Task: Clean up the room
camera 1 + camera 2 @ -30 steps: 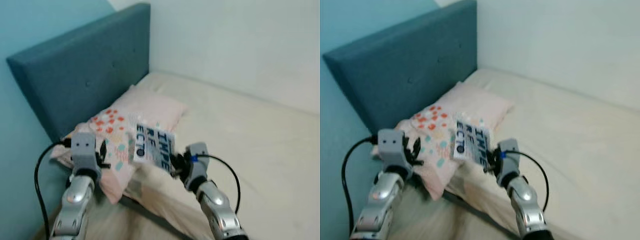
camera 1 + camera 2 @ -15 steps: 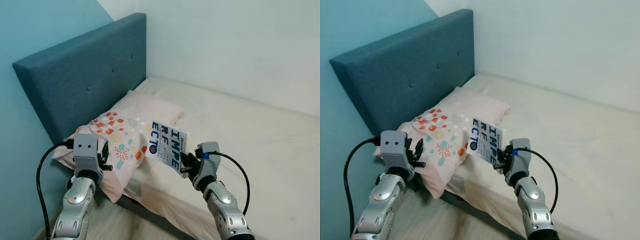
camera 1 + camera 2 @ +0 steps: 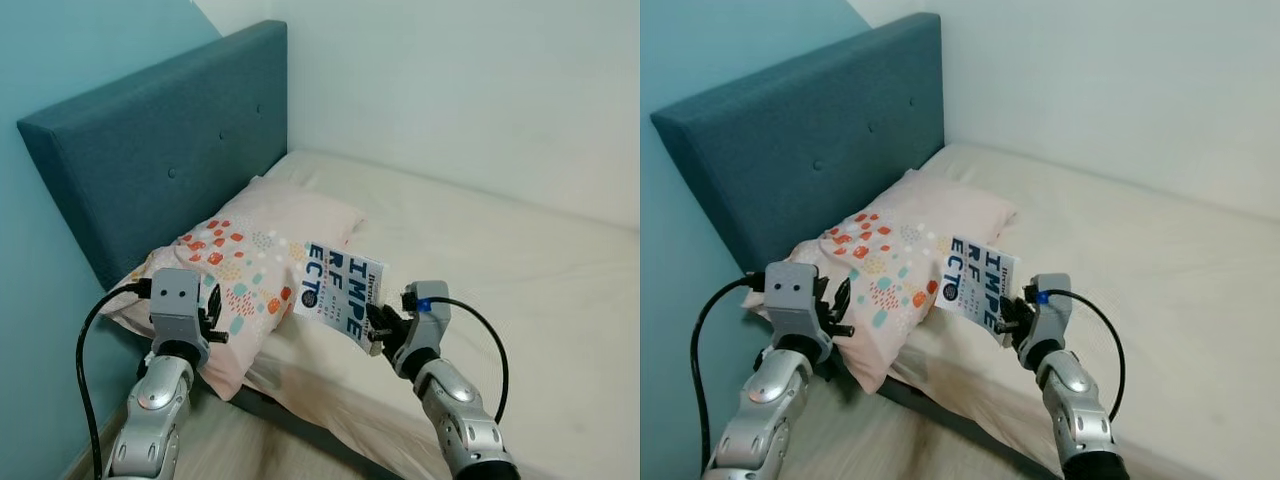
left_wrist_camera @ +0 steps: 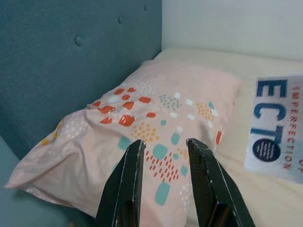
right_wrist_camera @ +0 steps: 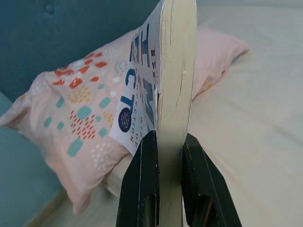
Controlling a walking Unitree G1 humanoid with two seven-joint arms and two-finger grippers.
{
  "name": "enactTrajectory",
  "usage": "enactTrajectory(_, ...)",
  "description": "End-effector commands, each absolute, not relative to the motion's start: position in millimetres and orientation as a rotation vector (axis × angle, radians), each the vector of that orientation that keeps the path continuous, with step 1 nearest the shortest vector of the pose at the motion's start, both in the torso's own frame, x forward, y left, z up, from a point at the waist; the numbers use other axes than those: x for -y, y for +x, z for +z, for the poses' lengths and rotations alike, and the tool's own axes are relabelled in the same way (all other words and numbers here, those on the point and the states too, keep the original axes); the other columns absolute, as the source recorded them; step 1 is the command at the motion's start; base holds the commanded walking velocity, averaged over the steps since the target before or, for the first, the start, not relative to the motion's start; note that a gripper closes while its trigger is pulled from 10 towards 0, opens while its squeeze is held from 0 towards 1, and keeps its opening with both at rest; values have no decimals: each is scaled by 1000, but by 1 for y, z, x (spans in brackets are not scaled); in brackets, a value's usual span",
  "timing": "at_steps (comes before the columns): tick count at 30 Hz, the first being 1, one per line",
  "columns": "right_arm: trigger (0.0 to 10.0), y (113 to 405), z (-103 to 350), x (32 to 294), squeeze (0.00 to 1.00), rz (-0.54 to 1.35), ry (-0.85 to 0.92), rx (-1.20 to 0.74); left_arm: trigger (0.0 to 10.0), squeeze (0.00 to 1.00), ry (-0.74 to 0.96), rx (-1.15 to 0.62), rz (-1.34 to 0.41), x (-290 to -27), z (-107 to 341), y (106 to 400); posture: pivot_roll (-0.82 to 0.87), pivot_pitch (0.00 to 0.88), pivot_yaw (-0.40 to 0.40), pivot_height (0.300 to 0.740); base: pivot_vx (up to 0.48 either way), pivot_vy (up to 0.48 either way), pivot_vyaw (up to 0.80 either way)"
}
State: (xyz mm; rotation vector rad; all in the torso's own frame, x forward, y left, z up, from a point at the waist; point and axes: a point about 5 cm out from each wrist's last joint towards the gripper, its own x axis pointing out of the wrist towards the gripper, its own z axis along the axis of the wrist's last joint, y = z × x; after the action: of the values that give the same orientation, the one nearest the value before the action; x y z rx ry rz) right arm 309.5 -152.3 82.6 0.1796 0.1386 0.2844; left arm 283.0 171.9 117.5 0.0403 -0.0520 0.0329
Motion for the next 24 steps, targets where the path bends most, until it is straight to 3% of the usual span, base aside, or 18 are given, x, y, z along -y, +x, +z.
enactTrajectory(1, 10000, 312, 85, 154, 0, 288, 200, -132, 10000, 0, 38, 26, 22, -170, 112, 280, 61, 81, -54, 645, 0, 0, 0)
enactTrajectory(16, 10000, 316, 89, 157, 0, 292, 203, -126, 10000, 0, 42, 24, 0, -166, 112, 279, 61, 71, -54, 580, 0, 0, 0)
enactTrajectory(24, 10000, 318, 90, 161, 0, 273, 213, -119, 10000, 0, 41, 23, -17, -164, 112, 279, 57, 70, -52, 575, 0, 0, 0)
